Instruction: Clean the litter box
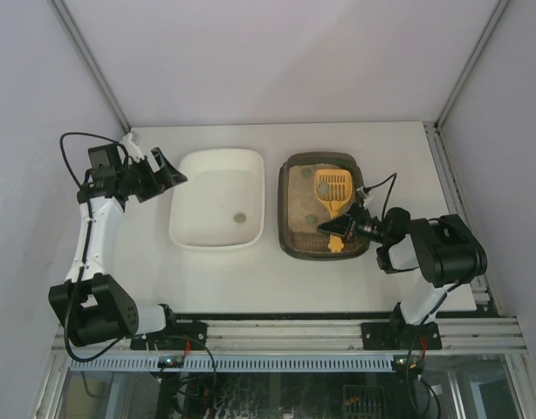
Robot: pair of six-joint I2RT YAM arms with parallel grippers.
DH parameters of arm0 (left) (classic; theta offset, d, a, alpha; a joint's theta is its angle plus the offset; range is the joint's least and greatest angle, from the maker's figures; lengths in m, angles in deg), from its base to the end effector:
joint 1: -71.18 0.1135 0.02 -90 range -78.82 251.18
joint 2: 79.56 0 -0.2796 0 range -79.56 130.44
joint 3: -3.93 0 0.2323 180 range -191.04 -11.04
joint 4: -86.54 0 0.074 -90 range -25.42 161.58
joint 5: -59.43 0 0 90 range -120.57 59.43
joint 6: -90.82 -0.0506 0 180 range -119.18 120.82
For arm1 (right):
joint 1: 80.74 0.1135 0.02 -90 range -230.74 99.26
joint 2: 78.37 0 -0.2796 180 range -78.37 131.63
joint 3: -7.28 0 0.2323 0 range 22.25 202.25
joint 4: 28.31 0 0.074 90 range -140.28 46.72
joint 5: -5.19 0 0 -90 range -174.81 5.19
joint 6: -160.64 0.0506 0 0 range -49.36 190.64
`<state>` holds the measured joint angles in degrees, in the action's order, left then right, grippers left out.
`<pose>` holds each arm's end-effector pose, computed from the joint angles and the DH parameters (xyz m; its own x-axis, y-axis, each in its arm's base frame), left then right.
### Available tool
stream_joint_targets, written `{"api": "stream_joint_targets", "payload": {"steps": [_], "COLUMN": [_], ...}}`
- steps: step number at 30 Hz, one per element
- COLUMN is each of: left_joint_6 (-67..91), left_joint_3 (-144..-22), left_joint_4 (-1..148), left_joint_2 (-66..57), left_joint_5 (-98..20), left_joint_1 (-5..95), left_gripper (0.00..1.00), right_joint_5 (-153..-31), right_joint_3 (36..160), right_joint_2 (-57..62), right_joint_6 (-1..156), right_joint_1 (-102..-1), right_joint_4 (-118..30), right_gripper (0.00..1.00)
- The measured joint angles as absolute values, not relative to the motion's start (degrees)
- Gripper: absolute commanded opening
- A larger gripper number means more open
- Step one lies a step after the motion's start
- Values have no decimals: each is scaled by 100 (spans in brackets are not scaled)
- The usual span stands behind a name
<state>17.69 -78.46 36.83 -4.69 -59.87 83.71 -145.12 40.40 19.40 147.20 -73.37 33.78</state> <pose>0.2639 0.0333 0.3345 -0.6752 -0.4093 -0.6137 -0.0326 0.8477 -0.5295 0.2485 0.0765 0.1762 -0.9092 0.3682 -0.1945 -0.1717 0.0939 0.9807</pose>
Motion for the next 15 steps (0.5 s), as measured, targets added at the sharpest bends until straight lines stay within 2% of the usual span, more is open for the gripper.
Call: {"api": "stream_joint_targets", "payload": {"steps": [15], "left_joint_6": [1661], "left_joint_3": [-7824], "left_joint_4": [3723], "left_joint_2": [-469], "left_joint_5": [-6129], "left_joint_1": [8312], "left_gripper": [93], "right_joint_5": [-14634], "right_joint_3": [4300], "right_joint_2": [2032], "right_joint_6": [14543], "right_joint_1": [-7334], "right_joint_4": [3194], "right_gripper": [0]}}
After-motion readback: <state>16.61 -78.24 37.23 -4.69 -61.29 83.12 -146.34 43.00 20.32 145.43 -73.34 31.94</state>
